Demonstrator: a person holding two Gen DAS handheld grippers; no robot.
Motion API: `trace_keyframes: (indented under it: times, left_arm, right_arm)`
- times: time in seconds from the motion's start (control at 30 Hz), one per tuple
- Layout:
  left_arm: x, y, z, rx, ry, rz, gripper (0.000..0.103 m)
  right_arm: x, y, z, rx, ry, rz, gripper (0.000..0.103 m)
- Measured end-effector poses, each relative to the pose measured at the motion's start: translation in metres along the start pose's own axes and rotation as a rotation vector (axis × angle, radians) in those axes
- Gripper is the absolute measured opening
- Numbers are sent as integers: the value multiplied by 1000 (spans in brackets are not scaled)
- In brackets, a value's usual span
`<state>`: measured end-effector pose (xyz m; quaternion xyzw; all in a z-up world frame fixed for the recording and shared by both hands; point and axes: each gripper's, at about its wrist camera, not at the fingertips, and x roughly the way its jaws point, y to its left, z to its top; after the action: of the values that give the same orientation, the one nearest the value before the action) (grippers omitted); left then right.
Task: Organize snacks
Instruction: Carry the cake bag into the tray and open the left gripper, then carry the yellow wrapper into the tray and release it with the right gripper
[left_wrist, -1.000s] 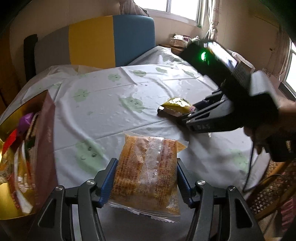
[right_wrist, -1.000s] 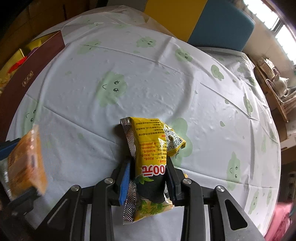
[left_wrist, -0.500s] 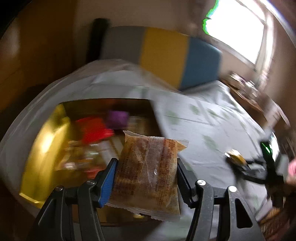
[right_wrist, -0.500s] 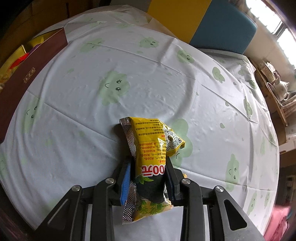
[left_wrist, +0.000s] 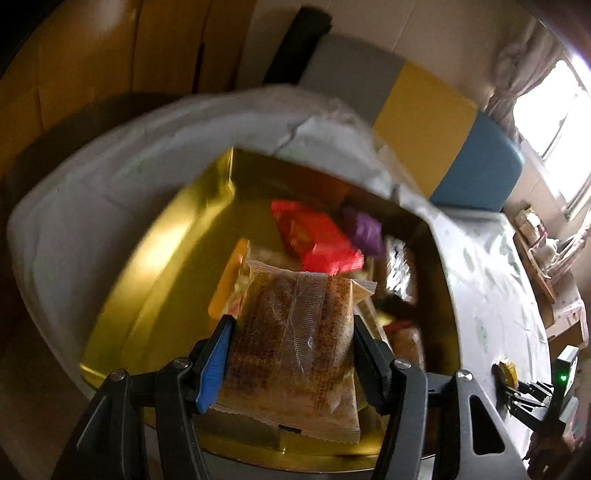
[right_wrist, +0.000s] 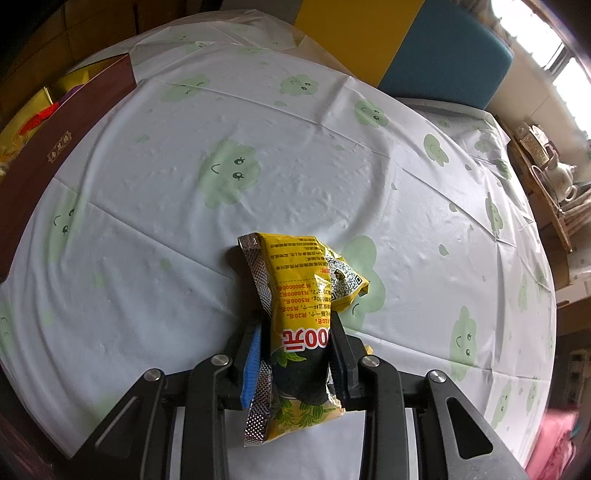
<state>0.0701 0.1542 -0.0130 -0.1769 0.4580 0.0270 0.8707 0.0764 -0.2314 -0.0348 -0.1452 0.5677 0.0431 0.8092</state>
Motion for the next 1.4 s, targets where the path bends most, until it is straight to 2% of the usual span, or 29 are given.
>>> trace_keyframes:
  times: [0.07,0.37,0.6,1.13,1.4]
  left_arm:
    - [7,1,-5,-11,24,-7,62]
    - [14,-13,-15,100,17,76,61]
    - [0,-29,-26,205,-67,168,61]
    - [-22,-46,-36,280,-128,129,61]
    - [-26,-44,-39,273,-139,113,61]
  right_arm:
    - [0,0,0,2,0,0,33]
    - [0,0,0,-1,-1,-2,33]
    - [-1,1,0,-10,-2,-7,32]
    - [-1,7,-1,-24,6,-29,31]
    - [-2,5,5,17,68,-16,27]
